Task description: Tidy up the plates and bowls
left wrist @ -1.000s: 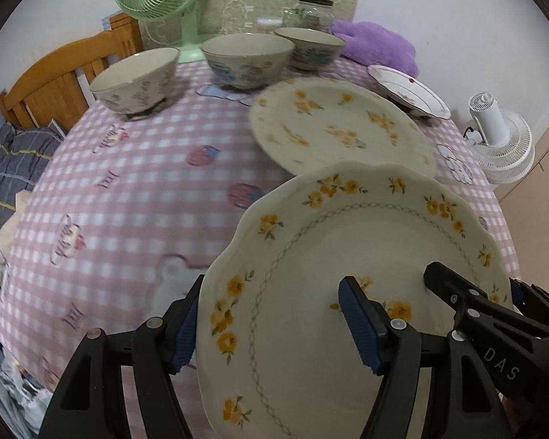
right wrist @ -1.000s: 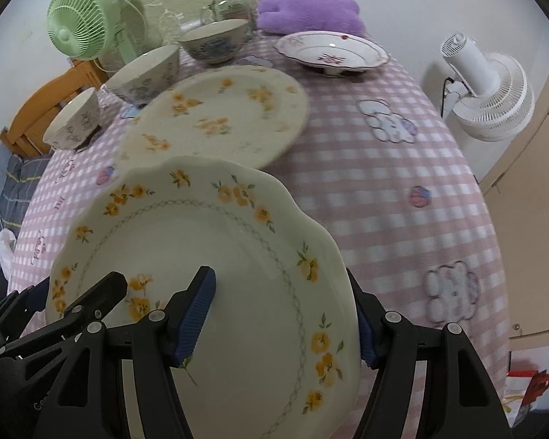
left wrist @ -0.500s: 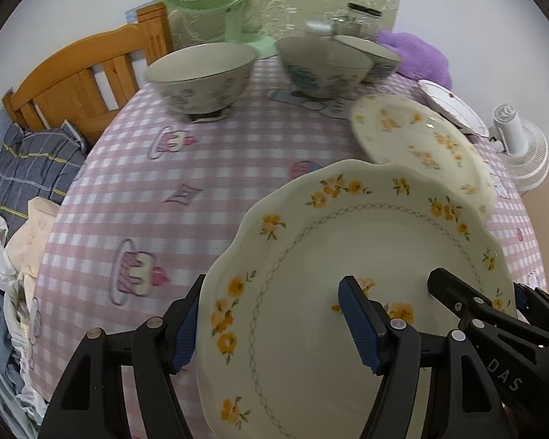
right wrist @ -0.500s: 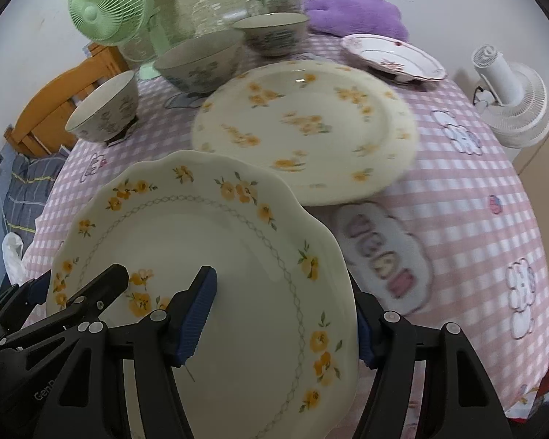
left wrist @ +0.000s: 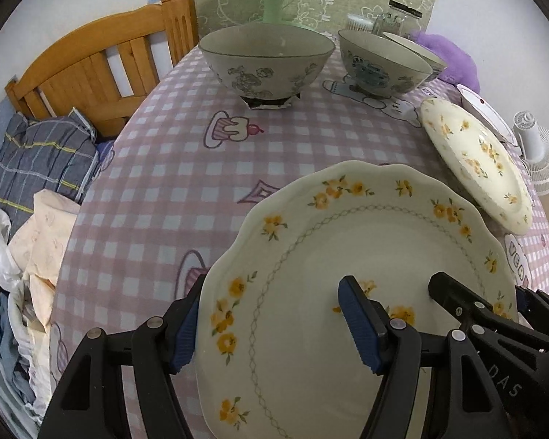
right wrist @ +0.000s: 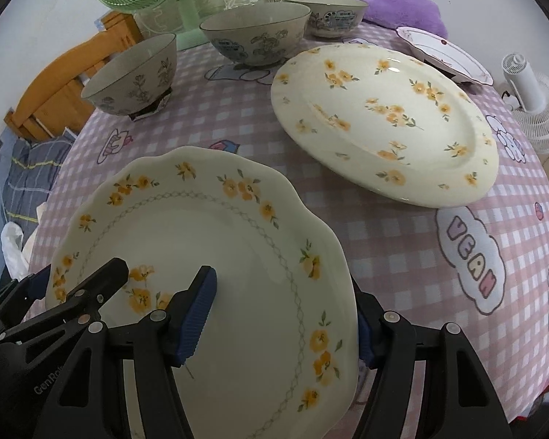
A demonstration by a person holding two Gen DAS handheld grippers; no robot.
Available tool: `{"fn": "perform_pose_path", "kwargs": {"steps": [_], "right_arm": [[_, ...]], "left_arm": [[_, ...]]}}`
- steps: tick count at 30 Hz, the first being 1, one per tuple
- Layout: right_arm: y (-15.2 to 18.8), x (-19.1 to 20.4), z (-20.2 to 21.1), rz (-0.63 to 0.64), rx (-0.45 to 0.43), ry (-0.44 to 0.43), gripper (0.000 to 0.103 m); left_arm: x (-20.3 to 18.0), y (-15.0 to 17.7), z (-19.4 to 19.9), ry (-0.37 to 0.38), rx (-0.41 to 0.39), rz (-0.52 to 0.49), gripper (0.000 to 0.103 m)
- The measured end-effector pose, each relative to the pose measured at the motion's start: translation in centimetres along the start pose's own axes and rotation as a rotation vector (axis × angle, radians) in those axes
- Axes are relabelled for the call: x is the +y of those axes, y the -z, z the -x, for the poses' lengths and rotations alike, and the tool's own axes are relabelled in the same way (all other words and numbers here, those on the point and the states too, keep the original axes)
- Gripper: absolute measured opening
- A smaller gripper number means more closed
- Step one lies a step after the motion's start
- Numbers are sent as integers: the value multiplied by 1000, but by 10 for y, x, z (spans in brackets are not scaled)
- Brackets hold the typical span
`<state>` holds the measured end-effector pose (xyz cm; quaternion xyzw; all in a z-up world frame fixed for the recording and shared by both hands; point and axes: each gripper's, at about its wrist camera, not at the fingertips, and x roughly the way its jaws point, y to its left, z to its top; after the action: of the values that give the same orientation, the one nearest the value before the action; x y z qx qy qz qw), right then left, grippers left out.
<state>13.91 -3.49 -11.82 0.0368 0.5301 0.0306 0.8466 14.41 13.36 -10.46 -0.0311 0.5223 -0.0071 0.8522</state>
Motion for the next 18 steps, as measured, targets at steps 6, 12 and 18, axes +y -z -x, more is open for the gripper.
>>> {"fn": "perform_pose_path", "kwargs": {"steps": [6, 12, 18], "right_arm": [[-3, 7, -5, -15, -3, 0, 70], [-2, 5, -5, -7, 0, -10, 70], [1, 4, 13, 33, -35, -17, 75]], "left_arm": [[3, -5, -4, -23, -15, -29, 70], [5, -2, -3, -25, -5, -23, 75], [2, 0, 15, -60, -3, -40, 87]]}}
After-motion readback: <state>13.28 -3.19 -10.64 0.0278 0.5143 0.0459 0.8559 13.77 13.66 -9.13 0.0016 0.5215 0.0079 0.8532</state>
